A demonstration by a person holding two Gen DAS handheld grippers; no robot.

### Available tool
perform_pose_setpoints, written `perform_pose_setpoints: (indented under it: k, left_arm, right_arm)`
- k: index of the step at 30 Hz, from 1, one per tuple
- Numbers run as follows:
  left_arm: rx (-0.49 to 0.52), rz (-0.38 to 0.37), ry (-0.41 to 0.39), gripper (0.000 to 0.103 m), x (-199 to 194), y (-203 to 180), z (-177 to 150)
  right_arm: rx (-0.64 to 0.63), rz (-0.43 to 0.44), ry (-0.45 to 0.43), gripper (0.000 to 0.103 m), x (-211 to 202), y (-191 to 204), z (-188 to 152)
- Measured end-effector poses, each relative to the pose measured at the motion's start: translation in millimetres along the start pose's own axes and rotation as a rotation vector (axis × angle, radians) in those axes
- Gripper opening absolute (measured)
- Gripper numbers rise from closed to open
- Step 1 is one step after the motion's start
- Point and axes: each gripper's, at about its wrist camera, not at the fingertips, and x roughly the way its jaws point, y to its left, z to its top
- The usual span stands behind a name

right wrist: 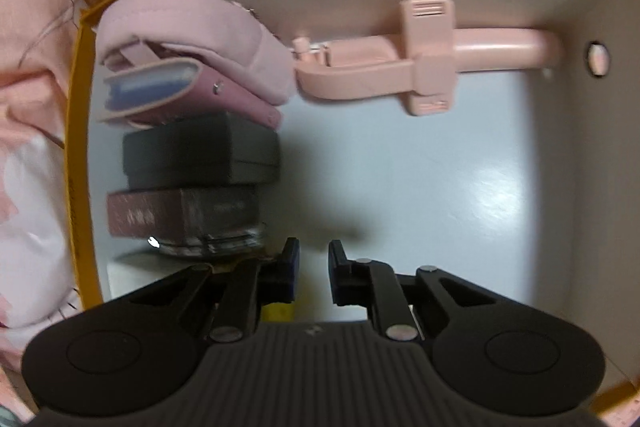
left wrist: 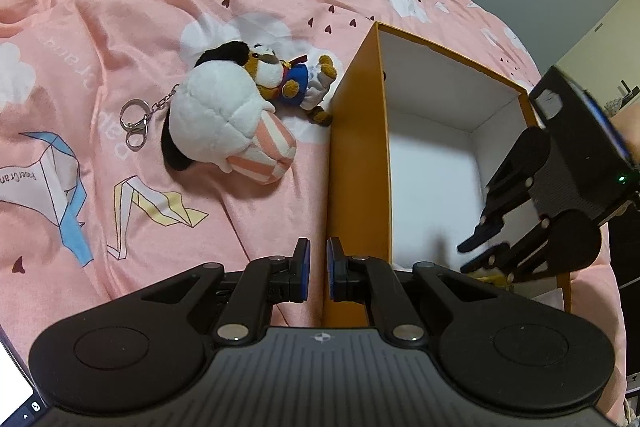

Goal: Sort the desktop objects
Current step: 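Open the right tool and withdraw it from the box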

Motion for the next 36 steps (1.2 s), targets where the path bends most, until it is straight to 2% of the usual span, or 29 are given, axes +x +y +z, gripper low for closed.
perform_pose_setpoints:
  k: [7,11,14,18,22,25,30,35,36]
  left_arm:
    - [-0.015,0.002,0.010,0.008,4,6,0]
    - [-0.021,0.005,0.013,0.008,6,7,-1]
    - [-0.014,0.004,0.015,0.008,6,5,-1]
    - [-0.010,0.008,0.010,0.008,5,4,-2]
    - [0.007,0.021,0.004,0.008,1,-1,-3]
    - [0.039,0.055,0.004,0.008,0,-7,-5]
    - [0.062,0.076,-0.011,0.008,-6,-11,-9]
    - [0.045,0.056,-0.035,0.008,-13,-11,-9]
    - [0.037,0.046,-0.040,0.009,-15,-11,-9]
  right_arm:
    - [0.013,0.082,0.082,0.015,22,-9,-3]
    - [0.074,0.124,0.054,0.015,20,-19,-7]
    - [0.075,0.114,0.043,0.015,19,-20,-6]
    - [0.091,0.109,-0.024,0.016,3,-22,-4]
    - [0.090,0.041,-0.063,0.017,-13,-23,-3]
    - [0.091,-0.008,-0.139,0.017,-31,-19,-2]
    - [0.138,-0.101,-0.320,0.017,-63,-4,-1]
    - [0.245,-0.209,-0.529,0.018,-95,13,-11]
    - [0.272,-0.221,-0.565,0.022,-104,23,-11]
